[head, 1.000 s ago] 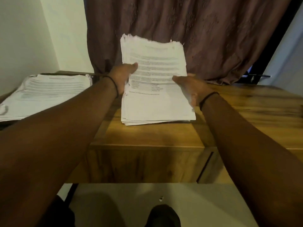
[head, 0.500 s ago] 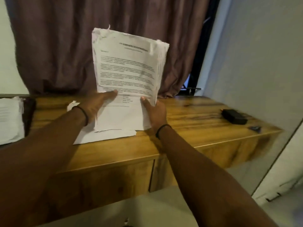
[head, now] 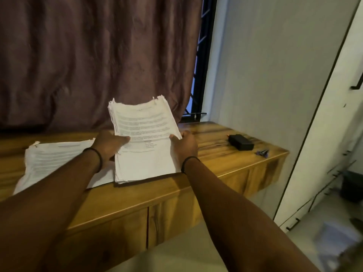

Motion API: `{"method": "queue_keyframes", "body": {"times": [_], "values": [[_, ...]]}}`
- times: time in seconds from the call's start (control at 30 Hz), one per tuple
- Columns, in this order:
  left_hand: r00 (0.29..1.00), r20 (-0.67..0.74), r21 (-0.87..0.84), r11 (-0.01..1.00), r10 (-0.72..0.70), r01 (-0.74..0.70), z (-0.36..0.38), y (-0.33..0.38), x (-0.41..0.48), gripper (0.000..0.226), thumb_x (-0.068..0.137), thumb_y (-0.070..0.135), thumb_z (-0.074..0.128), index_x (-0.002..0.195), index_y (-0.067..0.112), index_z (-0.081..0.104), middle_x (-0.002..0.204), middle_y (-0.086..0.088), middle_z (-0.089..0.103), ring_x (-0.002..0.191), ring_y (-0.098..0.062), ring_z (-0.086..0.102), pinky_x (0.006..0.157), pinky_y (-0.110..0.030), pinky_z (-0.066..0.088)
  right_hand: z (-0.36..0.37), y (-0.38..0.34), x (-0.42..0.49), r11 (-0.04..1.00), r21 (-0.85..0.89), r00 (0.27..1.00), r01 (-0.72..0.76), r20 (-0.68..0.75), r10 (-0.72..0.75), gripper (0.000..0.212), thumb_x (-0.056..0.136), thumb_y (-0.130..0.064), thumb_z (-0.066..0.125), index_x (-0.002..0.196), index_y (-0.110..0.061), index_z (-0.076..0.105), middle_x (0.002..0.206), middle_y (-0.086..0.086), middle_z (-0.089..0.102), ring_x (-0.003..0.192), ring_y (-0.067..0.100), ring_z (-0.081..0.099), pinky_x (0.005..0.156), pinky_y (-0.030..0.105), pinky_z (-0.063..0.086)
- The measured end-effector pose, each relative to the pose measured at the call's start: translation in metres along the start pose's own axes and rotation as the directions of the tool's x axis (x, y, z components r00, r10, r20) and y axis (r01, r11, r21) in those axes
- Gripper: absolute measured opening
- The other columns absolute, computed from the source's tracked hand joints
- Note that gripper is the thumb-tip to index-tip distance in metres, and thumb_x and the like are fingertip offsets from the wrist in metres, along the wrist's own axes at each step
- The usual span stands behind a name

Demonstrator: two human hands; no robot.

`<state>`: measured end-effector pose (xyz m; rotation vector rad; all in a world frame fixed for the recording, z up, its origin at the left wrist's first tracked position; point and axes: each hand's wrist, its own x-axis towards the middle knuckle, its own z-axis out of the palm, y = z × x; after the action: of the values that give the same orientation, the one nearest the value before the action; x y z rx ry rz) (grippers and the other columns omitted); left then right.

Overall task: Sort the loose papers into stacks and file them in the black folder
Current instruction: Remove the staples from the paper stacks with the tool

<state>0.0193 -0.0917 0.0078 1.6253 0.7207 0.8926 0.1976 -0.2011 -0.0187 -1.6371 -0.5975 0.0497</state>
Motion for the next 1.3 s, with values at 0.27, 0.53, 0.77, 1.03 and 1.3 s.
{"method": "queue_keyframes", "body": {"times": [0.27,0.53,0.77,1.03,1.3], "values": [[0.991,-0.036,0.071,0.989,-0.128,0.13,0.036,-0.032,0.02,0.033,0.093,0.001,0.06,0.125,-0.001,0.06,0.126,-0.017,0.063,0.105,-0.035,0.064,0.09,-0.04,0.052,-0.015,0.031,0.021,0.977,-0.198,0.997,-0.077,-0.003,0.078,0.012,0.089,-0.021,0.055,0.096,-0.012,0.059,0.101,0.008,0.066,0.094,0.031,0.062,0.087,0.046,0.054],[0.973,-0.082,0.264,0.937,-0.216,0.23,0.049,-0.039,0.048,0.034,0.085,-0.002,0.065,0.118,-0.013,0.058,0.121,-0.026,0.062,0.089,-0.035,0.063,0.067,-0.03,0.053,-0.019,0.045,0.038,0.895,-0.441,0.992,-0.062,0.069,0.102,0.02,0.084,-0.01,0.053,0.098,-0.011,0.067,0.104,0.009,0.068,0.096,0.03,0.062,0.088,0.041,0.056],[0.969,-0.064,0.273,0.93,-0.238,0.246,0.046,-0.039,0.055,0.033,0.082,-0.005,0.064,0.114,-0.003,0.058,0.108,-0.022,0.058,0.066,-0.021,0.049,0.06,-0.025,0.042,-0.013,0.045,0.039,0.885,-0.463,0.993,-0.048,0.07,0.091,0.018,0.083,-0.012,0.053,0.093,-0.015,0.068,0.097,0.006,0.069,0.089,0.027,0.064,0.084,0.042,0.057],[0.97,-0.155,0.307,0.924,-0.188,0.228,0.026,-0.027,0.047,0.021,0.084,-0.001,0.063,0.065,0.0,0.054,0.081,-0.02,0.056,0.064,-0.03,0.051,0.061,-0.032,0.042,0.003,0.034,0.037,0.906,-0.422,0.982,-0.031,0.158,0.107,0.023,0.087,-0.011,0.057,0.103,-0.014,0.072,0.105,0.006,0.07,0.101,0.027,0.064,0.088,0.033,0.053],[0.95,-0.222,0.073,0.968,-0.22,0.241,-0.048,-0.013,0.034,0.016,0.074,0.001,0.063,0.065,0.007,0.052,0.066,-0.011,0.049,0.06,-0.027,0.046,0.062,-0.033,0.043,0.066,0.007,0.018,0.978,-0.208,0.983,0.014,0.179,0.024,0.017,0.079,-0.009,0.058,0.066,-0.02,0.058,0.092,0.007,0.072,0.091,0.028,0.064,0.088,0.036,0.052]]}}
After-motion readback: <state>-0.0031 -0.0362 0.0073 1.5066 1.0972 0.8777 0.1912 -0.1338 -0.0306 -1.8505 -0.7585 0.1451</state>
